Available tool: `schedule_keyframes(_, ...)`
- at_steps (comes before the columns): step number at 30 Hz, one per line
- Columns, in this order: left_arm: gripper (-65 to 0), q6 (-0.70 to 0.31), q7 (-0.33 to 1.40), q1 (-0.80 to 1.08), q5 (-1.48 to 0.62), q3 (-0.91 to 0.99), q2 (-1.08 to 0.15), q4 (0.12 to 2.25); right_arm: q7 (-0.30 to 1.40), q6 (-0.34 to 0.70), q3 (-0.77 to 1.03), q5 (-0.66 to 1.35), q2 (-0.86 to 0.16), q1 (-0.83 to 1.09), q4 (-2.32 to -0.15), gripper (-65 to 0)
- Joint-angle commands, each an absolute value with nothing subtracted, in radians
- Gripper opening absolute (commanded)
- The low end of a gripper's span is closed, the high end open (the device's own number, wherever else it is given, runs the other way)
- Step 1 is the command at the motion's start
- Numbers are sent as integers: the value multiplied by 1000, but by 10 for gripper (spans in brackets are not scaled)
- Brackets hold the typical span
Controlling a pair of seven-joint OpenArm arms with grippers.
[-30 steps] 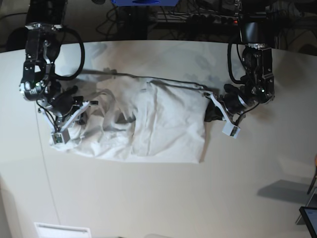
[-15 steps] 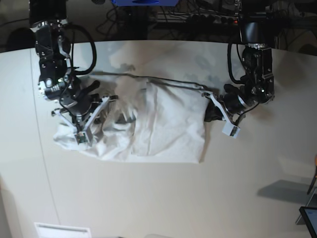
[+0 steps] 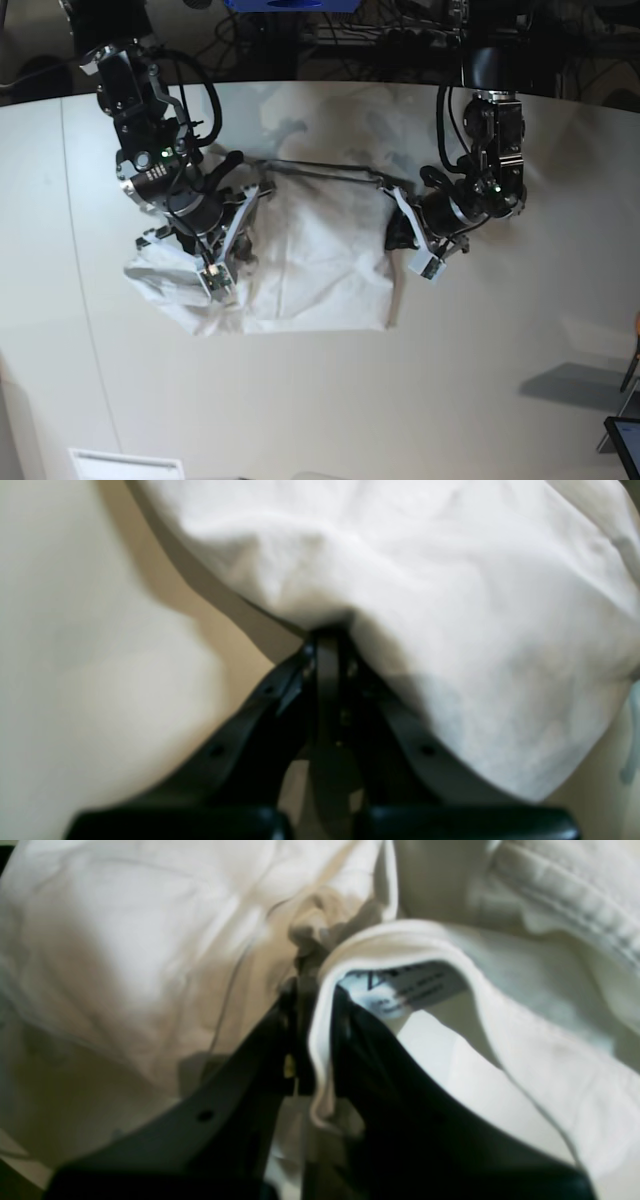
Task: Fold the T-shirt properly
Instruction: 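Lift the shirt end with the right gripper toward the left gripper, then fold the held end with the right gripper over onto the shirt middle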
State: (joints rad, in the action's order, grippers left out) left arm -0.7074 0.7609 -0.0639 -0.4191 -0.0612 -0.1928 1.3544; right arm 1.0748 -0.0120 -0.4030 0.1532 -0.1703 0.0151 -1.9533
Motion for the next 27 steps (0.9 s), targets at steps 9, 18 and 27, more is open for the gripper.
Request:
schedule_keyframes(9,-650,-698,866,-71,-321,-70,-188,1343,1090,-10,-430,156,-170,-102,-1972,-647)
schedule_keyframes(18,-650,-698,866,-88,-320,-77,-186,1343,1106,-10,-493,156,-148,-150,-1968,-647)
schedule_keyframes(27,-650,-698,871,-101,-321,-77,-185,1343,1101,-10,-524,154,-101,-174,-1946,-647)
